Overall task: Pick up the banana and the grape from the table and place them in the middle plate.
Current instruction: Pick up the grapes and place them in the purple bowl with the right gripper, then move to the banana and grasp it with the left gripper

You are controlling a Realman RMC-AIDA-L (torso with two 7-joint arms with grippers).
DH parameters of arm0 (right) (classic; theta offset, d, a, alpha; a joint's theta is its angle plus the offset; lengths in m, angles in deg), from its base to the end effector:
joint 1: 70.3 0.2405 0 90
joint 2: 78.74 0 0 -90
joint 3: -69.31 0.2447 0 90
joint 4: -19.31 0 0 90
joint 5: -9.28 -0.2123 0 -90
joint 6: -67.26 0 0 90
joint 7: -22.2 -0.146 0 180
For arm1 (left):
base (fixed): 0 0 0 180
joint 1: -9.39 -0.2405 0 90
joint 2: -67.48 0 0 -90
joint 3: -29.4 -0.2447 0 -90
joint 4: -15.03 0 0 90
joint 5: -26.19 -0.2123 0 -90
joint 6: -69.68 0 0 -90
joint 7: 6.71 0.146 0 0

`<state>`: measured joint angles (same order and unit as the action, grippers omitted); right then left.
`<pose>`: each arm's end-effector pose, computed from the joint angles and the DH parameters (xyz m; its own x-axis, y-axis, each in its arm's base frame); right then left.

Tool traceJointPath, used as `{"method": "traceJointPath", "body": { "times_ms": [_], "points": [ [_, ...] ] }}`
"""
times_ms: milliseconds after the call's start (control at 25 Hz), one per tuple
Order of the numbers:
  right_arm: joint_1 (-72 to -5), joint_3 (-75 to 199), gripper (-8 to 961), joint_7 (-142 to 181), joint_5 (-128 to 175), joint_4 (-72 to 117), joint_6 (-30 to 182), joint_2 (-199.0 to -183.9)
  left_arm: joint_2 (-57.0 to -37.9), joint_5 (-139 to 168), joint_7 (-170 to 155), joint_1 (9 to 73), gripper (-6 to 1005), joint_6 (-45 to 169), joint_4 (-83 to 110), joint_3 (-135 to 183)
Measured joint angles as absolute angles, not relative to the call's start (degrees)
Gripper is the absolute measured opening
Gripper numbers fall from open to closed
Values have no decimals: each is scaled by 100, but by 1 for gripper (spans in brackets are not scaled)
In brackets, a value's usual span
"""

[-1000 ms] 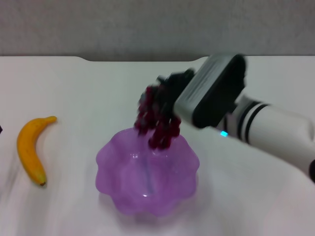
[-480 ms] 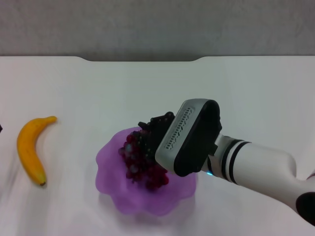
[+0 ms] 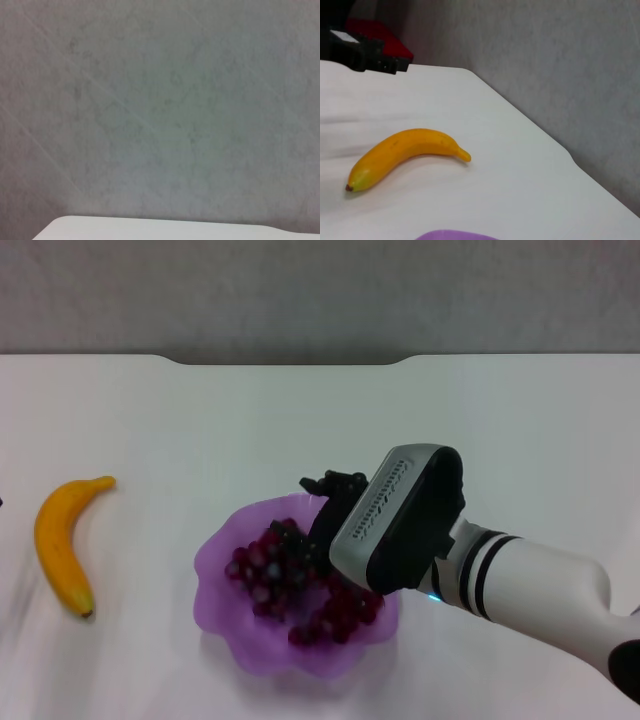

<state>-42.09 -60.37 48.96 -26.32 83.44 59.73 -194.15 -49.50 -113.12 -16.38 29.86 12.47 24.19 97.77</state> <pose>0.1397 0.3415 -0.1265 0.9872 -0.0447 -0.1531 -0.1314 -0.7714 -0.6226 -0.3868 0.3131 0.0266 0.6726 0.0943 0.7339 0.7218 0.1346 -0.6789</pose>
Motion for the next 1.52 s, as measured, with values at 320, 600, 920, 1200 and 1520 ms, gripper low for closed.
{"method": "traceJointPath", "body": {
  "times_ms": [320,600,920,1200,1520],
  "points": [
    [-4187,-5746,696,4882,-2572,8409,5982,-19394,-4950,-11312,-1638,2987,851,1266,2417,9770],
    [-4260,-5396,795,4909,-2192,8547,5917,-19372,-4950,-11312,-1638,2985,849,1271,2435,9743],
    [-5283,-4736,543,4935,-1707,9636,6874,-19370,-4950,-11316,-1689,3013,850,1468,2438,9732],
    [-6541,-4670,101,4965,-1551,9614,9831,-19376,-4950,-11332,-1691,3084,846,1787,2462,9734],
    [-6784,-4515,28,4914,-2367,8528,10617,-19383,-4952,-11315,-1778,3080,845,1813,2462,9734]
  ]
}}
